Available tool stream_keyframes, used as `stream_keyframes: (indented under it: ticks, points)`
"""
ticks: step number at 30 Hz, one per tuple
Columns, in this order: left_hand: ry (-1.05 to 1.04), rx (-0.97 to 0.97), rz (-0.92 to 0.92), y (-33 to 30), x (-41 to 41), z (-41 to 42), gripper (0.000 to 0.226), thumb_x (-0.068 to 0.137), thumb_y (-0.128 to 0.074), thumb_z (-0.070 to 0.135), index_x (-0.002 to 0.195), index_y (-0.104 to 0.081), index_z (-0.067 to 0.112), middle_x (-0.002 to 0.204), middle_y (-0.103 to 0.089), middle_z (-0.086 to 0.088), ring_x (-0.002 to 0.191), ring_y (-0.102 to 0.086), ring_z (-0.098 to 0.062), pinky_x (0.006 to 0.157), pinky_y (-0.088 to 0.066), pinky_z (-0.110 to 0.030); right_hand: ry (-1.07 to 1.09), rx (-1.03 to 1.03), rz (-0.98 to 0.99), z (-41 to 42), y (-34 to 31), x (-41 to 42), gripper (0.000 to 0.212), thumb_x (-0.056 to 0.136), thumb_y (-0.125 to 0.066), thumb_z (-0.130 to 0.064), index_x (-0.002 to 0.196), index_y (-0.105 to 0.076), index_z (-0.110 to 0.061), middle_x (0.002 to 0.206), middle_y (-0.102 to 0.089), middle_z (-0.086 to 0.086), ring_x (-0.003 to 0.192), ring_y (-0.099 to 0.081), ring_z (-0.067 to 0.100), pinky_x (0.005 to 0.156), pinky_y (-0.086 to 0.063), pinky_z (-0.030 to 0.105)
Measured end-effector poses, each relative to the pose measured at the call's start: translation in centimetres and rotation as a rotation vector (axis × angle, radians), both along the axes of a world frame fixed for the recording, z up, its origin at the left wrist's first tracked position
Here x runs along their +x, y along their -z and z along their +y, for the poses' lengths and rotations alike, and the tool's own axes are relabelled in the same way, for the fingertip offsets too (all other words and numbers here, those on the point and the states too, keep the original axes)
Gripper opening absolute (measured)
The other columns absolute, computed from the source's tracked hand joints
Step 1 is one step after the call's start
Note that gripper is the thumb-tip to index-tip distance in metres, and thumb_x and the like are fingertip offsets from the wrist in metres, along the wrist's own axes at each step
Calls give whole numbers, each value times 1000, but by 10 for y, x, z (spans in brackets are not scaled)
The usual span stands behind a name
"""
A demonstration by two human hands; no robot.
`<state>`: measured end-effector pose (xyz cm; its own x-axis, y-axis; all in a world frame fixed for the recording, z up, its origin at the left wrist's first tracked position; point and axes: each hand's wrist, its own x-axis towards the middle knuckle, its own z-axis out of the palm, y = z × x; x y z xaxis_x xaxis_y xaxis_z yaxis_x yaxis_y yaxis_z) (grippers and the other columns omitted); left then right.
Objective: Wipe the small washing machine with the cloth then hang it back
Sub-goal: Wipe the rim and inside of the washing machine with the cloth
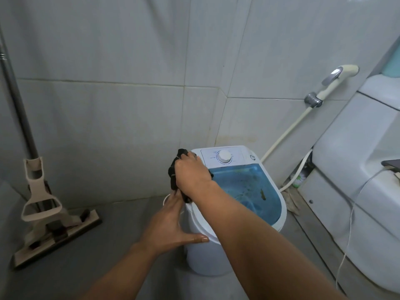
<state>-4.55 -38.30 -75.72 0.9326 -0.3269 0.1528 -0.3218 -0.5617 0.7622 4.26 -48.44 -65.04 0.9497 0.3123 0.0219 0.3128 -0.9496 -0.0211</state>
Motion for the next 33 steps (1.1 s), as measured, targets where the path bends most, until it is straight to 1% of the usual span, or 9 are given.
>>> stream_keyframes:
  ticks: [2,4,7,11,15,19,25,29,33]
  points:
    - [-5,26,10,-2,-1,-1,144,53,-80,88,165,-6,37,172,-5,23,159,-2,0,127,-25,-34,8,18,22,-2,-12,10,35,91,-57,-6,125,-59,-2,132,-57,18,130,-46,34,107,-38,40]
    - [-14,49,41,-4,-2,-1,147,52,-78,90,165,2,39,172,2,25,158,4,1,128,-22,-34,46,52,56,-5,-25,15,34,91,-59,-3,125,-58,1,131,-57,21,124,-53,35,99,-45,39]
    - [-10,77,65,-7,-2,-1,150,51,-74,93,164,8,38,169,10,29,157,8,2,129,-21,-36,102,101,84,-18,-38,20,31,91,-59,-3,123,-60,1,127,-60,20,116,-60,35,88,-49,38]
    - [-18,94,62,-12,-3,-1,151,50,-74,94,164,7,39,168,10,30,158,8,-2,128,-19,-37,161,136,87,-40,-39,12,24,92,-55,-5,114,-64,-4,116,-64,18,106,-64,37,75,-45,35]
    - [-19,93,63,-15,-4,-2,151,50,-76,92,165,4,37,169,9,28,159,7,-4,129,-18,-36,187,130,94,-60,-34,-6,24,91,-53,-3,110,-65,-5,110,-67,16,102,-64,37,74,-45,36]
    - [-14,95,69,-19,-5,-2,150,47,-73,95,164,3,40,169,8,28,159,6,-4,130,-19,-40,173,115,105,-82,-31,-15,26,92,-52,-7,114,-65,-7,112,-66,18,100,-64,38,79,-50,37]
    - [-5,110,73,-24,-9,-2,142,46,-71,97,155,9,54,164,12,33,159,8,-5,130,-19,-44,159,39,129,-111,-36,-12,23,95,-52,-12,112,-67,-9,111,-67,15,90,-63,32,69,-45,32]
    - [-1,119,83,-27,-9,-2,147,46,-71,97,159,8,47,163,14,34,158,9,-5,130,-18,-42,223,1,127,-140,-39,-10,26,92,-53,-10,116,-64,-9,116,-66,14,101,-64,33,73,-45,33]
    - [-2,123,80,-26,-9,-1,148,46,-70,98,161,8,44,164,14,32,158,9,-4,130,-18,-41,325,78,119,-169,-37,3,26,94,-50,-13,115,-66,-10,116,-67,16,102,-64,35,81,-52,36]
